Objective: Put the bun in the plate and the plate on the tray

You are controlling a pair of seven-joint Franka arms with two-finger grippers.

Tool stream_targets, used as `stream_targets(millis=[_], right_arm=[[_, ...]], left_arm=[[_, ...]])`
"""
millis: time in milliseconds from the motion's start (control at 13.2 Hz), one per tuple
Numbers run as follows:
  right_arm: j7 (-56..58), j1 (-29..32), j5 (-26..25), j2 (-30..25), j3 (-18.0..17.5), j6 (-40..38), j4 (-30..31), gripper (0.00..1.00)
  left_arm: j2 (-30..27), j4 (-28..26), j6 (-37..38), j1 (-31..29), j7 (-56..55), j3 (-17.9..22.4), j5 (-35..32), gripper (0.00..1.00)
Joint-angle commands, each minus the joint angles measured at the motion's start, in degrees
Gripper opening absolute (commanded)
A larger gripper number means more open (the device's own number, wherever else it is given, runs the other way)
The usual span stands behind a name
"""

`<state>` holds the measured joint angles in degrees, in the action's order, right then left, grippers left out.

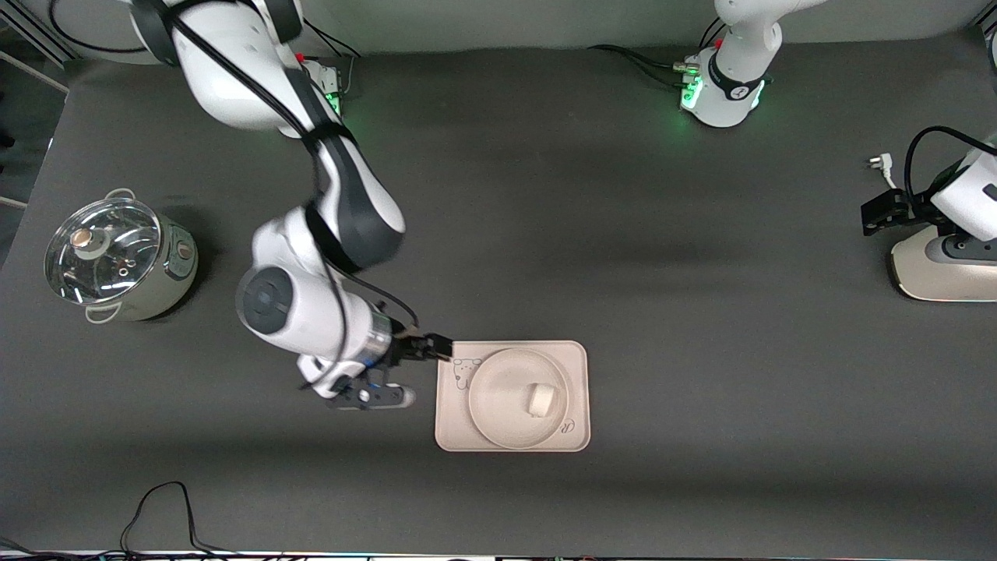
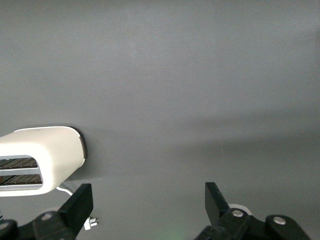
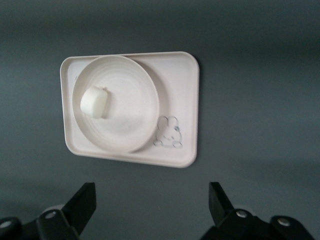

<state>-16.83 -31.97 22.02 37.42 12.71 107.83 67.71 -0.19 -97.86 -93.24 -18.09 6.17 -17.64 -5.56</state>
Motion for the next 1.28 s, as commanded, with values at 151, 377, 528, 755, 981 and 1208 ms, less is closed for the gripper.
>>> stream_targets(millis=[151,377,528,755,981,1208], right_arm=[[1.9,7.7,-10.4,-24.9,-2.0,-11.6,18.9,1.0],[11.6,16.3,-17.4,-30.9,-4.6,-18.3,20.3,1.0],[16.6,19.1,-19.7,-32.4,-4.5,-20.0,20.1,1.0],[20.1,19.6,-22.9,-33.7,-1.7,-20.2,20.0,1.0],[20.9,19.6,-22.8,-33.8,0.4,-20.1,20.2,1.0],[20.7,19.6,-22.9,-33.8,0.6,-20.1,20.2,1.0]], left_arm=[[-1.7,-1.4,-0.5,-0.1,1.0,0.2,0.5,1.0],[-1.6,-1.4,0.0,-0.1,1.2,0.2,0.9,1.0],[-1.5,-1.3,0.7,0.0,1.2,0.2,1.8,1.0],[-1.5,-1.3,1.5,0.1,1.2,0.2,2.5,1.0],[-1.5,-1.3,1.5,0.2,1.2,0.2,2.5,1.0],[-1.5,-1.4,1.4,0.2,1.2,0.2,2.5,1.0]])
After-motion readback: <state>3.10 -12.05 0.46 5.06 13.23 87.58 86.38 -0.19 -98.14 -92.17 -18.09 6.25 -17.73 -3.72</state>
